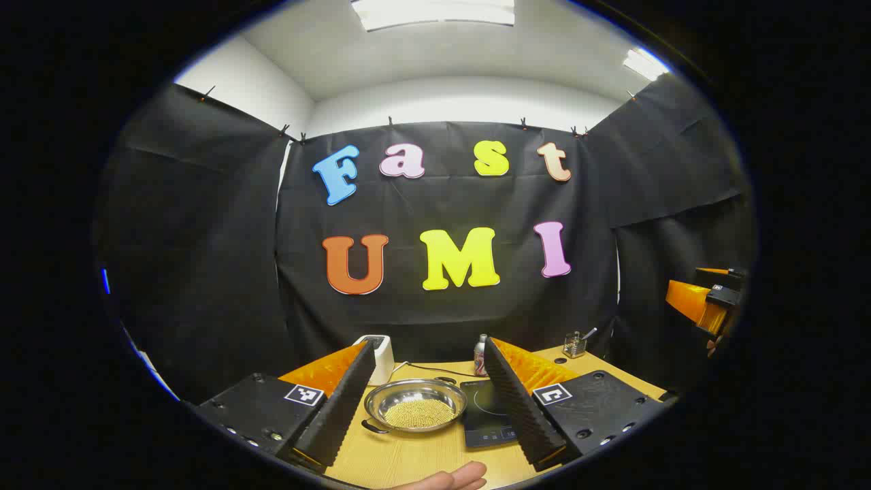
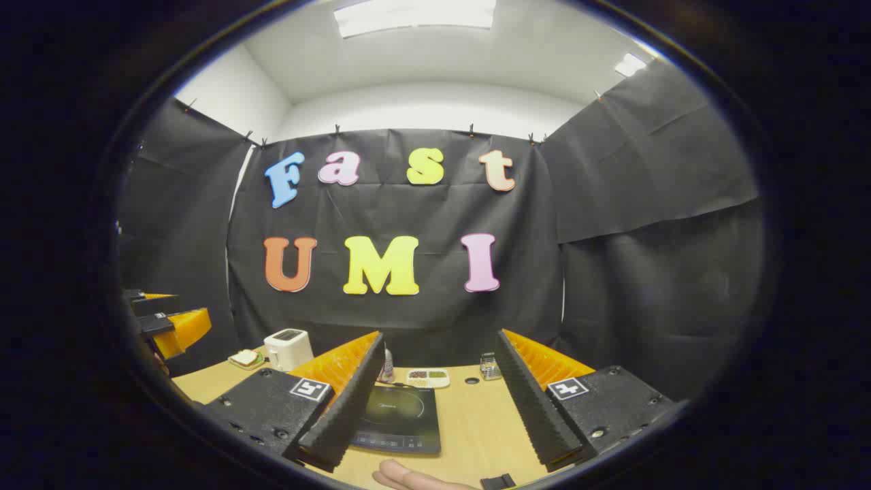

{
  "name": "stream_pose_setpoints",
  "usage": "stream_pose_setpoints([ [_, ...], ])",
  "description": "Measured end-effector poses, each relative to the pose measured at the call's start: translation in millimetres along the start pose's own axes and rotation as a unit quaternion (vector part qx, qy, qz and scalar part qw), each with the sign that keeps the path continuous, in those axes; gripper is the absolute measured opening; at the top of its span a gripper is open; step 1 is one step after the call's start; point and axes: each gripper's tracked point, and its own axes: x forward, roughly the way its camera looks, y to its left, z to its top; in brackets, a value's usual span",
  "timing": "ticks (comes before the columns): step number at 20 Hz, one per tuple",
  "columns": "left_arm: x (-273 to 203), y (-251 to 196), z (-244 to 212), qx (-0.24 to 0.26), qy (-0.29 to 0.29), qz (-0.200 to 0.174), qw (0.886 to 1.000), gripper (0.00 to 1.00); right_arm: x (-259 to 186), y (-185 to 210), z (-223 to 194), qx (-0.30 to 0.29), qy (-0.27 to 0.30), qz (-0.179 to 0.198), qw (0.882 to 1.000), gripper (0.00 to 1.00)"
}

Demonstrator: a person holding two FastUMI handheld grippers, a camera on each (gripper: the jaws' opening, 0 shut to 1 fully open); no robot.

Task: First push the handle of the pot to place it horizontally, then grasp the pot with both hands and set it on the induction cooktop.

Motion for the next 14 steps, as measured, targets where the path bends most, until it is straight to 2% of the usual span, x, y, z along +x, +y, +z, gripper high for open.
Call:
stream_pose_setpoints([
  [1, 1, -1, -1, 0.001, 0.0, -0.002, 1.0, 0.96, 0, 0, 0, -0.001, 0.0, 0.0, 1.0, 0.98],
  [8, 1, -6, -2, -0.008, 0.001, -0.01, 1.0, 0.96, -4, 7, 7, -0.01, -0.014, 0.012, 1.0, 0.98],
  [14, 12, 11, 3, -0.025, -0.021, 0.016, 0.999, 0.95, -8, 6, 5, -0.014, -0.024, 0.013, 1.0, 1.0],
])
